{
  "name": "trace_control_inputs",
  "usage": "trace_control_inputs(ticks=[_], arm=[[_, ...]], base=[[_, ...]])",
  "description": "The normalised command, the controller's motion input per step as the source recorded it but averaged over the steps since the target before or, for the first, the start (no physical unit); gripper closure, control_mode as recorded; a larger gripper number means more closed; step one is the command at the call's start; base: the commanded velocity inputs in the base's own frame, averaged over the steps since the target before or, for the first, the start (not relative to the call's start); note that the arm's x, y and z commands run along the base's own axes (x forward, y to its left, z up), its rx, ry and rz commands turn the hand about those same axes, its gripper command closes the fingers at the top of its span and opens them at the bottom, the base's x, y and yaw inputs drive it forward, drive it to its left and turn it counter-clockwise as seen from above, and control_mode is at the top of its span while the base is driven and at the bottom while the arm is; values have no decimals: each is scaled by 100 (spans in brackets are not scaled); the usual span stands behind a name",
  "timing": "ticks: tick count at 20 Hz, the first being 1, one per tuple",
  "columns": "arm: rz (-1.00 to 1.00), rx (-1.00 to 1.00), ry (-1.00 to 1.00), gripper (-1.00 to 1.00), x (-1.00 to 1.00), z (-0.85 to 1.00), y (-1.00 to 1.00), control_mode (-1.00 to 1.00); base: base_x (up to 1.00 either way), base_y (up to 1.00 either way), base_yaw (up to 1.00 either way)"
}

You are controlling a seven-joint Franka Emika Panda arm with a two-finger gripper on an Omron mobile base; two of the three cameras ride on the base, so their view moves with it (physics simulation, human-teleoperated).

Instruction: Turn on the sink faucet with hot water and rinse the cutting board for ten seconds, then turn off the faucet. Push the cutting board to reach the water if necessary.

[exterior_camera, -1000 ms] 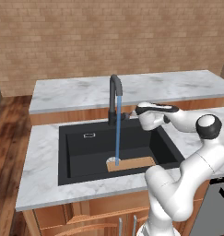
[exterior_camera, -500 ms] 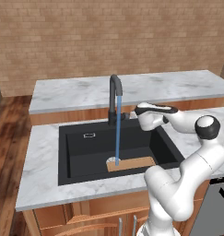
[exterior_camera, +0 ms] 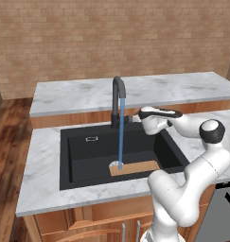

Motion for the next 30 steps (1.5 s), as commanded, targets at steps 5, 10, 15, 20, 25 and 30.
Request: trace_control_inputs(ticks=[5, 10, 15, 20, 25, 30], arm=[[0, 0, 0, -100, 0, 6, 40, -100], [0, 0, 0, -100, 0, 11, 25, -100], [0, 0, 0, -100, 2, 11, 16, -100], [0, 0, 0, -100, 1, 9, 39, -100], [0, 0, 0, -100, 0, 24, 32, -100], [0, 0, -1, -100, 0, 36, 11, -100]], base=[[0, 0, 0], [0, 0, 0], [0, 0, 0], [0, 0, 0], [0, 0, 0], [0, 0, 0]])
